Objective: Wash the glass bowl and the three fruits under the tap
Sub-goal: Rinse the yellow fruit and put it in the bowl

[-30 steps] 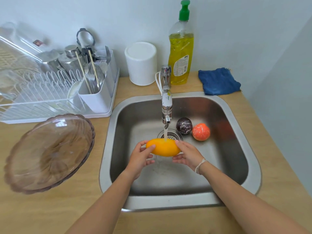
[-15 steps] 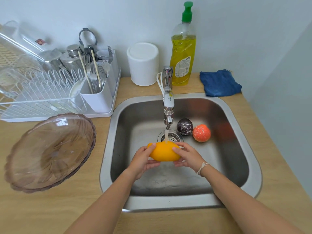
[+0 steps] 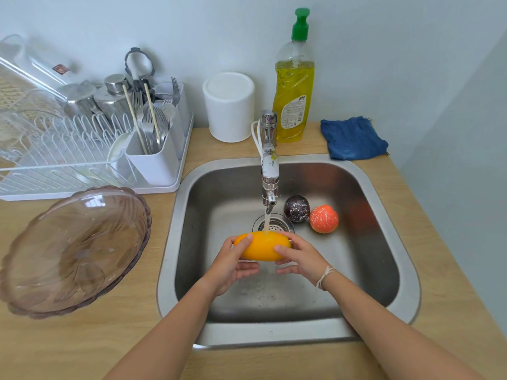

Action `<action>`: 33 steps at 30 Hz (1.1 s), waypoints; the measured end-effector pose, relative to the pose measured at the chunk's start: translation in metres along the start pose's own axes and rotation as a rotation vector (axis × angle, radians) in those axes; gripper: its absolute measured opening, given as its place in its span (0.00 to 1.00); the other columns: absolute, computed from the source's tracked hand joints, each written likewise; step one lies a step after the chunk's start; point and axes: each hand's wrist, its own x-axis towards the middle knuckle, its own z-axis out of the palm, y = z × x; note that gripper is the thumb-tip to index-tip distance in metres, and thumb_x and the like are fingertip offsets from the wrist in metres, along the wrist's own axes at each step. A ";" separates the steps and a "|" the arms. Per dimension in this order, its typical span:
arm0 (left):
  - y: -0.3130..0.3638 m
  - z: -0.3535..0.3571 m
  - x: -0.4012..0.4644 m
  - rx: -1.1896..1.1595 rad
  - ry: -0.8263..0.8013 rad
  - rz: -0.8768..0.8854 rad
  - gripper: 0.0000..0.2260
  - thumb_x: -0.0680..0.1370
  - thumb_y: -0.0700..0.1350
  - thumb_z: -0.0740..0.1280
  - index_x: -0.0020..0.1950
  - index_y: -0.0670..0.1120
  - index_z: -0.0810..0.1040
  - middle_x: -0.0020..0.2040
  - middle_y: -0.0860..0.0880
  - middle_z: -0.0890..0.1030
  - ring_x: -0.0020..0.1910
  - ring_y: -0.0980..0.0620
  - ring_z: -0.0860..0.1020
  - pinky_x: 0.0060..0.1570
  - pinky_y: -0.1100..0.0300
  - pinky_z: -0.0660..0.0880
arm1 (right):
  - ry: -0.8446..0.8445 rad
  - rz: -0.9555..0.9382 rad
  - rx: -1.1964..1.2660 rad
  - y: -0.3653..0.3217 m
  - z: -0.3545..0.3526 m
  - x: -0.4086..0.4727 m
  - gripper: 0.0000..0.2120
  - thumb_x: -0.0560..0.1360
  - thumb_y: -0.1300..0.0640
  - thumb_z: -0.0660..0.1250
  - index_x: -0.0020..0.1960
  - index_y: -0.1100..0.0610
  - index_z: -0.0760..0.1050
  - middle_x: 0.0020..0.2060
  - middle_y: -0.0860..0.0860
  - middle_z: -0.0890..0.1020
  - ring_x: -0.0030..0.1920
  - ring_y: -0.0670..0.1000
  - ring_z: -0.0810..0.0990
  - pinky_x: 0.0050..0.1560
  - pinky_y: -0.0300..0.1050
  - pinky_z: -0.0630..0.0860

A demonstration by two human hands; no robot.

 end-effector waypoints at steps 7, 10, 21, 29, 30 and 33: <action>0.000 0.001 -0.002 0.015 -0.081 0.028 0.12 0.77 0.48 0.65 0.59 0.46 0.72 0.59 0.43 0.74 0.54 0.42 0.80 0.49 0.55 0.81 | 0.210 0.125 -0.074 -0.002 -0.004 0.004 0.23 0.76 0.38 0.56 0.60 0.55 0.69 0.42 0.59 0.76 0.32 0.55 0.78 0.41 0.54 0.82; 0.002 0.000 -0.004 -0.005 -0.097 0.024 0.14 0.77 0.47 0.66 0.62 0.48 0.72 0.59 0.41 0.75 0.51 0.40 0.82 0.49 0.55 0.81 | 0.231 0.243 -0.055 0.000 -0.005 0.005 0.30 0.76 0.35 0.49 0.57 0.62 0.68 0.34 0.61 0.77 0.26 0.55 0.78 0.38 0.53 0.81; 0.002 0.000 0.002 0.010 0.081 0.020 0.17 0.78 0.54 0.62 0.61 0.45 0.69 0.54 0.41 0.76 0.50 0.42 0.81 0.50 0.53 0.80 | 0.034 0.030 0.137 -0.001 -0.001 0.002 0.17 0.74 0.59 0.66 0.63 0.52 0.71 0.63 0.57 0.70 0.57 0.62 0.77 0.44 0.49 0.82; 0.001 -0.004 0.000 0.017 0.001 0.082 0.17 0.77 0.42 0.66 0.65 0.47 0.72 0.62 0.40 0.75 0.54 0.40 0.80 0.50 0.55 0.80 | 0.244 0.049 0.156 -0.003 -0.004 0.005 0.14 0.76 0.48 0.63 0.54 0.56 0.72 0.52 0.58 0.75 0.44 0.59 0.80 0.32 0.43 0.81; 0.002 -0.004 0.000 0.008 0.008 0.084 0.17 0.77 0.42 0.66 0.66 0.47 0.71 0.62 0.40 0.75 0.55 0.41 0.79 0.51 0.55 0.80 | 0.237 0.049 0.165 -0.003 -0.003 0.005 0.12 0.76 0.48 0.62 0.53 0.55 0.72 0.51 0.57 0.75 0.44 0.59 0.80 0.34 0.43 0.81; 0.003 -0.005 0.000 -0.044 0.060 0.119 0.18 0.78 0.42 0.64 0.68 0.45 0.69 0.62 0.41 0.74 0.57 0.41 0.78 0.52 0.54 0.79 | 0.166 0.081 0.224 -0.001 -0.003 0.004 0.08 0.78 0.52 0.61 0.53 0.56 0.72 0.51 0.56 0.74 0.47 0.62 0.80 0.38 0.45 0.83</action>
